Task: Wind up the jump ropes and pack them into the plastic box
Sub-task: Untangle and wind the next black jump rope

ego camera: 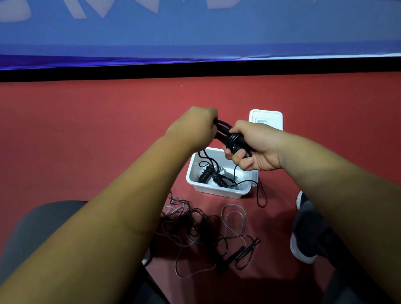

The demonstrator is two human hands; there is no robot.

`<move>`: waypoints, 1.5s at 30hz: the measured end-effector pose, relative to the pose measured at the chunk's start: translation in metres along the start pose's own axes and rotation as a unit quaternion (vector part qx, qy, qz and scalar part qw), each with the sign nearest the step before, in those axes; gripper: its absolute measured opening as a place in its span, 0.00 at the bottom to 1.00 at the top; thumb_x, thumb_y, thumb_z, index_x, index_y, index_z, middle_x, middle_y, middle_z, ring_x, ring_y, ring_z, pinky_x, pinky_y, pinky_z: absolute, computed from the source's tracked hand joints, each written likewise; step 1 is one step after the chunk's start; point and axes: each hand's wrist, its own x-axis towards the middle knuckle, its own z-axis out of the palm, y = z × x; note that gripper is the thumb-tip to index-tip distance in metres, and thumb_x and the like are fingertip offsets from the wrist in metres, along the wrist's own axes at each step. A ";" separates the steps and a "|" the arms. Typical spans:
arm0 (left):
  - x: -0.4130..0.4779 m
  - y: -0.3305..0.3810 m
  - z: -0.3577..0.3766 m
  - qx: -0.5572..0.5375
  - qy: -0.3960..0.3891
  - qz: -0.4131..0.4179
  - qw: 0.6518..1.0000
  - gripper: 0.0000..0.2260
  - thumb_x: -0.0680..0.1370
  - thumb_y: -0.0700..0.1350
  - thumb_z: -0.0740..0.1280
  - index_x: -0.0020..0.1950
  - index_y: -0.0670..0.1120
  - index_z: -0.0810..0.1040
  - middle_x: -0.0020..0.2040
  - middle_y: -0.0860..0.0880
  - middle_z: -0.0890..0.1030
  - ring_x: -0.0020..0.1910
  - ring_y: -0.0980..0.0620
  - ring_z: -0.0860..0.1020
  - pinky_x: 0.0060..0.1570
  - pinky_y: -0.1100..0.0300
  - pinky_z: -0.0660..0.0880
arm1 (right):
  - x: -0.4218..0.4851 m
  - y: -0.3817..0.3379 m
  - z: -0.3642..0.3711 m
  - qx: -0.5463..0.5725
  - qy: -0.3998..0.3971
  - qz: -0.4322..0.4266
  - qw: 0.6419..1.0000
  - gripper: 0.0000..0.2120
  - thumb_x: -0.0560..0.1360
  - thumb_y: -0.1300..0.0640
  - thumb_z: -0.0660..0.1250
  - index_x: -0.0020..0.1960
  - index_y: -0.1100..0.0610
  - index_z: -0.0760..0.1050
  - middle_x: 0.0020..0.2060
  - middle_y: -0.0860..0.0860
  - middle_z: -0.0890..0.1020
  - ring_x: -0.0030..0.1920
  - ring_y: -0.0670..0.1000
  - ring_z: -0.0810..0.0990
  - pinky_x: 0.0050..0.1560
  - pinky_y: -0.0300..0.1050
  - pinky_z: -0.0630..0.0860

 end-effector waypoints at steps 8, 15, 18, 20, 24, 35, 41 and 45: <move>-0.001 -0.019 -0.024 -0.259 -0.094 -0.002 0.961 0.06 0.82 0.41 0.70 0.56 0.49 0.85 0.43 0.48 0.88 0.39 0.57 0.84 0.44 0.58 0.81 | 0.000 0.001 -0.010 0.034 -0.001 -0.004 0.999 0.12 0.80 0.50 0.57 0.51 0.58 0.71 0.37 0.52 0.75 0.27 0.44 0.64 0.23 0.36 0.58; -0.001 -0.031 -0.022 -0.326 -0.138 -0.025 0.935 0.14 0.77 0.31 0.73 0.57 0.47 0.85 0.48 0.48 0.87 0.47 0.55 0.85 0.51 0.61 0.82 | -0.002 0.000 -0.009 0.083 -0.016 -0.015 0.996 0.12 0.80 0.50 0.57 0.51 0.59 0.72 0.38 0.52 0.75 0.29 0.44 0.63 0.23 0.36 0.58; -0.002 -0.035 -0.020 -0.392 -0.165 -0.053 0.903 0.17 0.77 0.26 0.70 0.59 0.46 0.84 0.47 0.49 0.87 0.49 0.52 0.86 0.53 0.56 0.83 | -0.004 -0.001 -0.008 0.093 -0.015 -0.018 0.995 0.12 0.80 0.49 0.58 0.51 0.58 0.72 0.38 0.52 0.75 0.29 0.44 0.62 0.23 0.36 0.58; -0.002 -0.035 -0.020 -0.417 -0.180 -0.073 0.888 0.17 0.77 0.27 0.69 0.60 0.43 0.83 0.47 0.48 0.87 0.47 0.52 0.86 0.48 0.57 0.84 | -0.004 -0.001 -0.008 0.095 -0.014 -0.021 0.995 0.12 0.80 0.49 0.58 0.51 0.58 0.72 0.38 0.52 0.76 0.29 0.44 0.62 0.23 0.36 0.58; -0.002 -0.034 -0.018 -0.402 -0.175 -0.107 0.892 0.12 0.76 0.30 0.73 0.58 0.41 0.82 0.48 0.43 0.87 0.46 0.50 0.87 0.39 0.56 0.83 | -0.004 0.000 -0.009 0.103 -0.022 -0.026 0.994 0.13 0.80 0.47 0.60 0.52 0.58 0.73 0.38 0.51 0.76 0.29 0.44 0.63 0.23 0.36 0.58; 0.002 -0.016 -0.010 -0.165 -0.009 -0.098 0.981 0.08 0.78 0.42 0.67 0.45 0.38 0.80 0.31 0.42 0.84 0.27 0.46 0.84 0.34 0.48 0.85 | -0.002 0.001 -0.003 0.116 0.005 -0.042 0.992 0.32 0.78 0.25 0.61 0.50 0.56 0.74 0.36 0.49 0.75 0.26 0.43 0.63 0.23 0.35 0.56; -0.001 -0.007 -0.009 -0.452 -0.059 -0.095 0.885 0.08 0.84 0.43 0.68 0.52 0.39 0.74 0.43 0.36 0.86 0.33 0.42 0.84 0.37 0.49 0.85 | -0.002 0.001 -0.005 0.138 0.038 -0.048 0.988 0.32 0.79 0.25 0.60 0.50 0.56 0.73 0.36 0.49 0.75 0.26 0.43 0.63 0.24 0.35 0.54; -0.001 -0.011 -0.015 -0.536 -0.142 -0.055 0.830 0.06 0.82 0.35 0.69 0.53 0.42 0.74 0.49 0.40 0.87 0.48 0.44 0.86 0.49 0.54 0.85 | -0.005 -0.004 -0.007 0.133 0.047 -0.062 0.988 0.32 0.79 0.25 0.59 0.50 0.55 0.75 0.36 0.49 0.76 0.26 0.43 0.63 0.23 0.35 0.55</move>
